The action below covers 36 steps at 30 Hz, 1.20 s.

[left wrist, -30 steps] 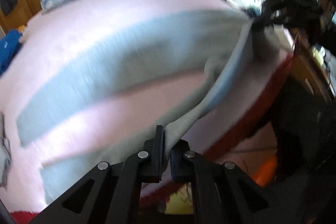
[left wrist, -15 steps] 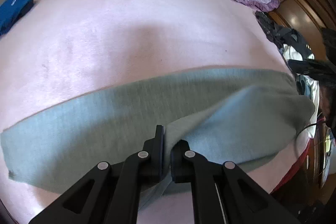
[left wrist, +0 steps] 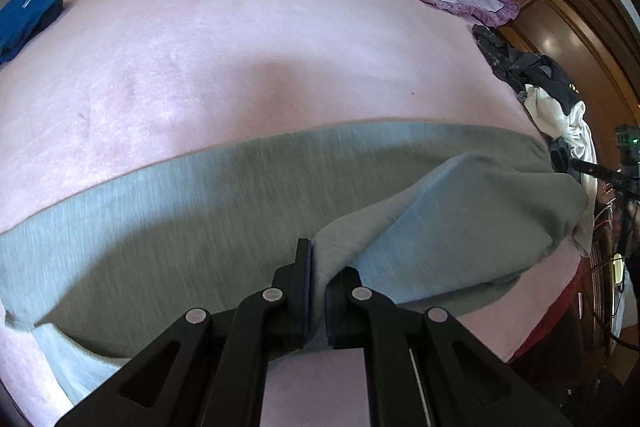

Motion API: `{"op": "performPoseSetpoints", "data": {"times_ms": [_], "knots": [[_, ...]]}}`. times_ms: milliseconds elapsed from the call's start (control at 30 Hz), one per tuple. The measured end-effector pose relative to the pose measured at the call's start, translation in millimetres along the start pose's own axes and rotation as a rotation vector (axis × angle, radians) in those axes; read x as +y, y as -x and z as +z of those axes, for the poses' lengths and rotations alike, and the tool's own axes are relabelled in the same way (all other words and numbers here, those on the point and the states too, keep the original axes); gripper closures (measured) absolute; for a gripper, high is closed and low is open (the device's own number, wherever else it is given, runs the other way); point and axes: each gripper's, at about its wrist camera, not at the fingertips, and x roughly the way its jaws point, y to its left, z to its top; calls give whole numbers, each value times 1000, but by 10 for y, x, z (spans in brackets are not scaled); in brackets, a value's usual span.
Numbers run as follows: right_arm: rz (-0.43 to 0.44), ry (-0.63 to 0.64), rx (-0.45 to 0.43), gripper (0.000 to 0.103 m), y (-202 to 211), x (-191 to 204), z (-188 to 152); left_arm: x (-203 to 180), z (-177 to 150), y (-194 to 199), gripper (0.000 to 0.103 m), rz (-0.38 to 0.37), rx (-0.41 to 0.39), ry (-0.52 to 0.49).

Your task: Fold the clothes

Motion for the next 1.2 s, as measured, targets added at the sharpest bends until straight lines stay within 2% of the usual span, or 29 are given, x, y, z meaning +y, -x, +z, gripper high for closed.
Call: {"op": "performPoseSetpoints", "data": {"times_ms": [33, 133, 167, 233, 300, 467, 533, 633, 700, 767, 933, 1100, 1133, 1200], "knots": [[-18, 43, 6, 62, -75, 60, 14, -5, -15, 5, 100, 1, 3, 0], [-142, 175, 52, 62, -336, 196, 12, -18, -36, 9, 99, 3, 13, 3], [-153, 191, 72, 62, -406, 225, -5, -12, -31, 12, 99, 3, 15, 9], [-83, 177, 115, 62, -473, 220, -98, -12, -17, 9, 99, 1, 15, 16], [-75, 197, 111, 62, -440, 246, -207, 6, -17, 18, 99, -1, 14, 18], [-80, 219, 2, 62, -86, 239, -528, 37, -27, 10, 99, -11, 11, 34], [-89, 223, -37, 58, 46, 214, -643, 23, -17, -5, 99, -14, 13, 40], [-111, 201, 32, 56, -32, 75, -757, 21, -26, -8, 99, -17, 19, 39], [-117, 200, 70, 56, -48, 23, -767, 16, -28, 7, 98, -15, 20, 41], [-94, 187, 63, 56, -17, -6, -755, 14, -33, 23, 98, -14, 19, 40], [-13, 23, -66, 55, 193, -338, -530, 26, -28, 14, 97, -11, 24, 40], [31, -14, 51, 55, -84, -502, -532, 19, -29, 16, 97, -12, 23, 35], [46, -17, 78, 58, -143, -513, -549, 18, -32, 17, 97, -10, 22, 34], [15, 9, 48, 69, -111, -458, -592, 16, -35, 16, 97, -2, 21, 33]]}}
